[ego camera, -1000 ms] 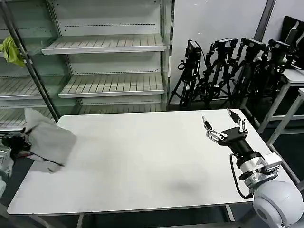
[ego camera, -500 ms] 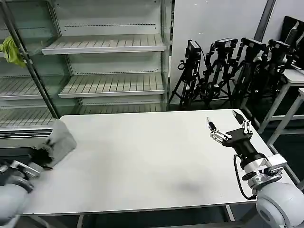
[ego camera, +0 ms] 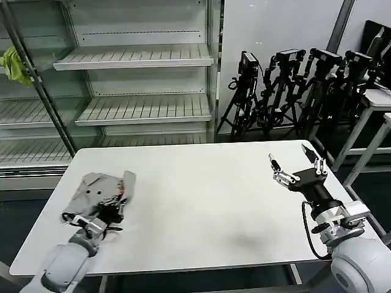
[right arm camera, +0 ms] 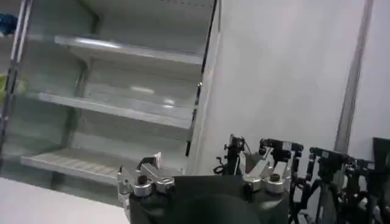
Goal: Fold and organize the clothes.
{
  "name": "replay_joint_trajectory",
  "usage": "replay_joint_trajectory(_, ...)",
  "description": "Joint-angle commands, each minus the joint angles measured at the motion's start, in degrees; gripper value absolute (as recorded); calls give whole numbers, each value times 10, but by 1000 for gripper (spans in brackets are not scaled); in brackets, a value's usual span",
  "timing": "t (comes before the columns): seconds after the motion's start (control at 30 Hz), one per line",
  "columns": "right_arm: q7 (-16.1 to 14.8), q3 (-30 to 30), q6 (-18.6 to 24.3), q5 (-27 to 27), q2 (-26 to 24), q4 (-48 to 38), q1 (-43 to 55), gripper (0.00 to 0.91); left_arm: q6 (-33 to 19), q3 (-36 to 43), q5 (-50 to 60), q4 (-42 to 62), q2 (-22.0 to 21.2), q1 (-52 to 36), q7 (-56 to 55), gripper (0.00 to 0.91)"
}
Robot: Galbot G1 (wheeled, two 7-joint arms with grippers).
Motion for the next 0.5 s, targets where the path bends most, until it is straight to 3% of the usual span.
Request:
replay_joint_trajectory(0.03, 1, -2, -1, -6, 0, 1, -10, 907, 77, 100, -200, -34, -37, -90, -46, 60)
replay_joint_trajectory(0.17, 2, -8, -2, -10, -6, -1, -14, 907, 92, 129, -268, -38, -52, -115, -70, 131)
replay_joint_trajectory(0.2, 2, -11, -2, -11, -8, -2, -13, 907, 93, 136, -276, -36, -55, -124, -74, 635)
replay_joint_trajectory(0.23, 3, -13, -3, -11, -9, -3, -12, 907, 92, 140, -283, -32, -59, -131, -74, 897)
replay_joint_trajectory(0.5, 6, -20, -6, -9, -15, -18, -4, 907, 60, 143, -288, -42, -74, -154, -71, 907)
